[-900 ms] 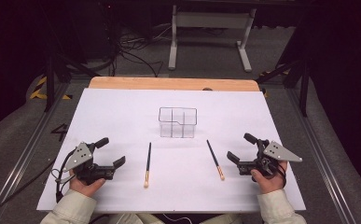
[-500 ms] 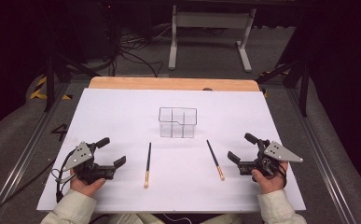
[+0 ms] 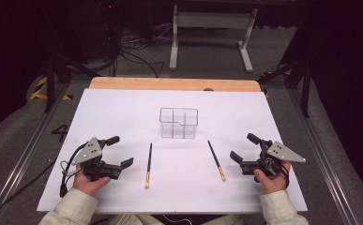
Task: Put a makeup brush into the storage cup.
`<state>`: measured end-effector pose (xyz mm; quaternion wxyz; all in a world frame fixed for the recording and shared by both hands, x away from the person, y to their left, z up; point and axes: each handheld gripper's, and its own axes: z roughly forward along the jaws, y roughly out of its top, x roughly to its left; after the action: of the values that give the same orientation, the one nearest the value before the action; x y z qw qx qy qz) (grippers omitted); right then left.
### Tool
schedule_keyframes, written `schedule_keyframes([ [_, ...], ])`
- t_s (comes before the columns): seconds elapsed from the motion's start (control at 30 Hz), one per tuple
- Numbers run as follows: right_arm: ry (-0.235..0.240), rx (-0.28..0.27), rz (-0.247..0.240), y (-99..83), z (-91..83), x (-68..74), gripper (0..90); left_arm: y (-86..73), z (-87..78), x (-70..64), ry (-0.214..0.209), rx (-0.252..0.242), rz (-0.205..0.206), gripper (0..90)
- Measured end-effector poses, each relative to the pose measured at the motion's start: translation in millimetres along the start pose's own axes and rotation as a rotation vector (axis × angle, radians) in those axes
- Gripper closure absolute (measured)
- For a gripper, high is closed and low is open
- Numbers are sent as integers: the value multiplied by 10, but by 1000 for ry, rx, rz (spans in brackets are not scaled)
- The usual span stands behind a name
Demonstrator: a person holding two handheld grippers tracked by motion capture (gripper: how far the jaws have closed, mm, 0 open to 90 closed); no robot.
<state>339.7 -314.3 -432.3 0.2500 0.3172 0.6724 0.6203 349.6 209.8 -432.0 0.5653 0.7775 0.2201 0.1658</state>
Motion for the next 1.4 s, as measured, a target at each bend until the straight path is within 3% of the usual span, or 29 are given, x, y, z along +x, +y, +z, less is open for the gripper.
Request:
schedule_keyframes([
  [0.17,-1,4,5,-15,-8,-7,3,127,63,30,-56,38,0,80],
  [0.3,-5,4,12,-19,-23,-23,3,208,81,44,-68,65,12,65],
  [0.33,-2,5,16,-21,-26,-25,3,262,91,41,-80,101,35,65],
  [0.37,-2,7,19,-24,-29,-26,3,262,91,41,-80,101,35,69],
  [0.4,-3,10,16,-28,-35,-29,3,319,95,39,-108,136,63,83],
  [0.5,-4,14,20,-36,-51,-32,4,397,103,54,-130,171,95,85],
  [0.6,-6,15,24,-40,-63,-32,4,438,117,60,-132,193,118,83],
  [0.77,-12,30,21,-56,-114,-32,5,519,213,39,-145,287,194,77],
  [0.97,-22,34,30,-71,-191,-40,6,573,279,35,-176,333,243,84],
  [1.03,-27,33,31,-74,-214,-40,6,597,323,32,-220,351,264,96],
  [1.27,-51,29,41,-79,-310,-31,5,630,449,46,-306,405,312,99],
  [1.4,-55,29,40,-84,-350,-22,5,666,509,72,-315,429,330,112],
])
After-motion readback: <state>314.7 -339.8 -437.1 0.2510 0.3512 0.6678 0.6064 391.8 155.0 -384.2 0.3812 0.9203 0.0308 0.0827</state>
